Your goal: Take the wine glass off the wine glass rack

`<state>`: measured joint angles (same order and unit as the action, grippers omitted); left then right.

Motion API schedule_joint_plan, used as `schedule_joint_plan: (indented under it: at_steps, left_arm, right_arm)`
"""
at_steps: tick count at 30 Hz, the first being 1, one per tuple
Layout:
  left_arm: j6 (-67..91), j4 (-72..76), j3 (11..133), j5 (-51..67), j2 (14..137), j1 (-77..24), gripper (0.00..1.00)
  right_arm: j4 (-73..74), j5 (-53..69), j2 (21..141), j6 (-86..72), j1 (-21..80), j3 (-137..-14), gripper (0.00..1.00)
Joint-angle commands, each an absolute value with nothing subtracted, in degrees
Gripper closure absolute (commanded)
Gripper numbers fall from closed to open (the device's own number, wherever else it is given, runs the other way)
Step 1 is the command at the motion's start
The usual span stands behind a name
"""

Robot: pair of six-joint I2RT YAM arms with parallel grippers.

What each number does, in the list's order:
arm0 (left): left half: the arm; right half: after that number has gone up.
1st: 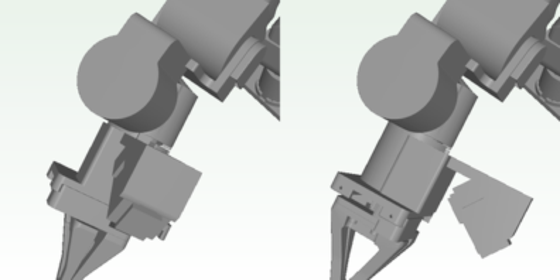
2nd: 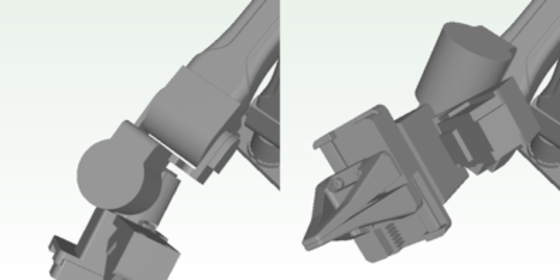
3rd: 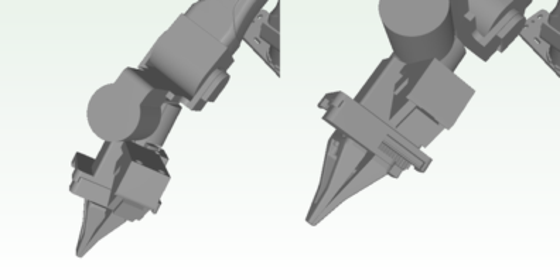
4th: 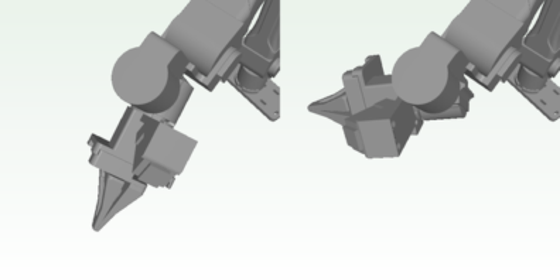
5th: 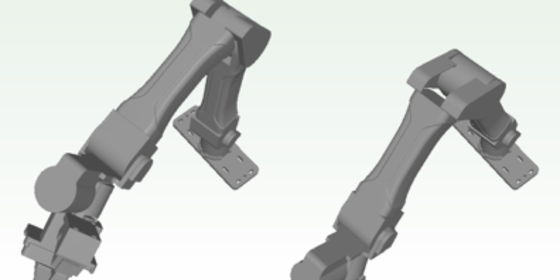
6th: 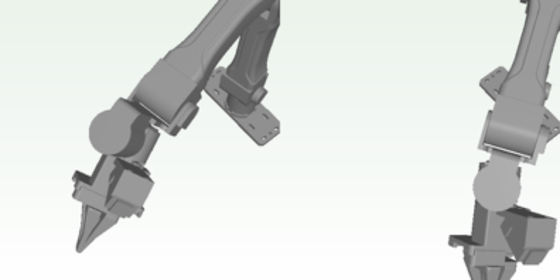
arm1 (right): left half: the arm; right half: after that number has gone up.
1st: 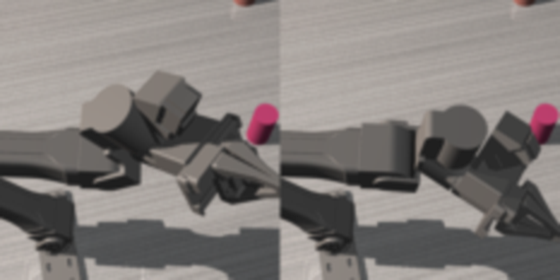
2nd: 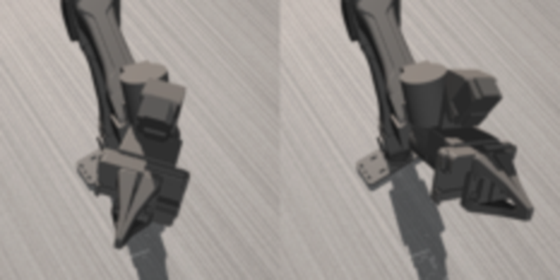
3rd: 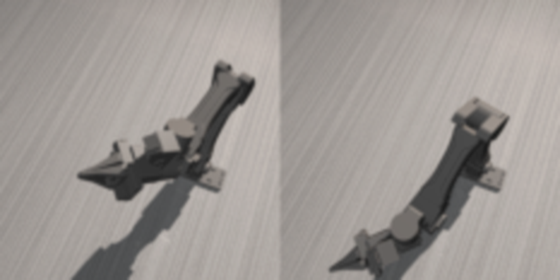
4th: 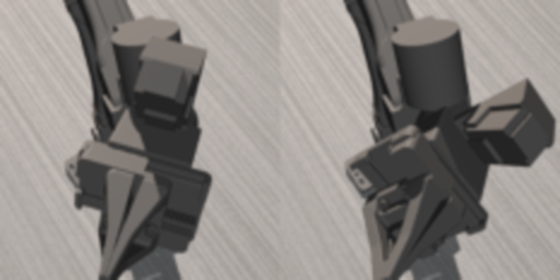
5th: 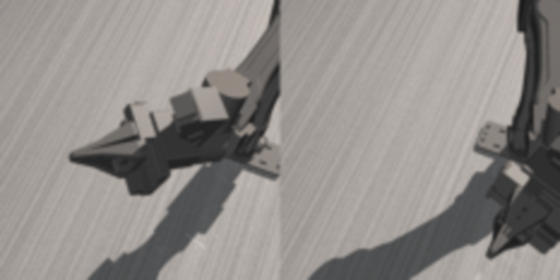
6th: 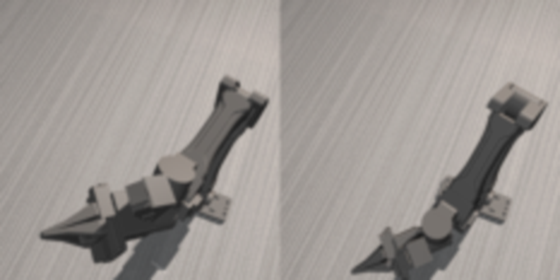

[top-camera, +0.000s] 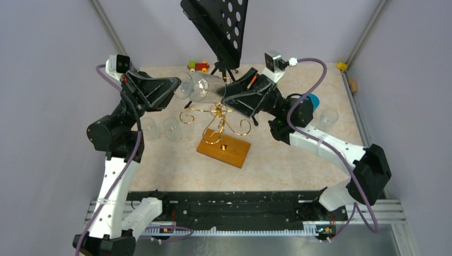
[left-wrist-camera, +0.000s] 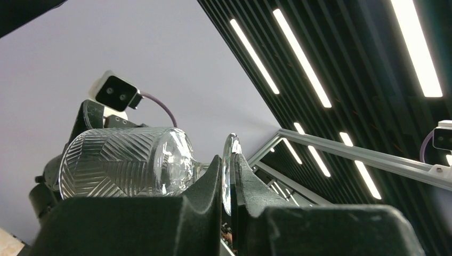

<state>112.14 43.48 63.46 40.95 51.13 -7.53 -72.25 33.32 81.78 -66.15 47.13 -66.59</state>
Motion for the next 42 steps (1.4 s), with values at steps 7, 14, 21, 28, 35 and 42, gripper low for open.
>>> schedule_joint_plan:
  at_steps: [7, 14, 21, 28, 35, 42]
  left_arm:
    - [110.0, 47.9, 63.3, 38.8, 50.1, -7.5, 1.00]
    - [101.0, 40.8, 64.5, 39.7, 48.7, -7.5, 0.60]
    - [89.3, 32.0, 66.4, 41.0, 47.1, -7.4, 0.22]
    - [69.8, 12.7, 70.3, 39.3, 45.6, -7.4, 0.18]
    - [53.3, -4.6, 73.6, 32.2, 44.8, -7.4, 0.18]
    - [39.8, -19.4, 76.3, 19.0, 43.3, -7.4, 0.18]
  right_arm:
    - [-81.5, 36.5, 84.7, -71.2, 47.9, -73.7, 0.98]
    - [-74.7, 37.0, 80.0, -65.8, 47.8, -72.0, 1.00]
    - [-55.5, 37.4, 69.3, -52.2, 47.8, -69.5, 1.00]
    - [-16.3, 26.2, 53.9, -29.8, 47.9, -70.7, 1.00]
    - [10.9, 1.3, 43.8, -18.4, 47.8, -76.5, 1.00]
    - [31.7, -38.3, 47.2, -18.8, 47.8, -83.2, 1.00]
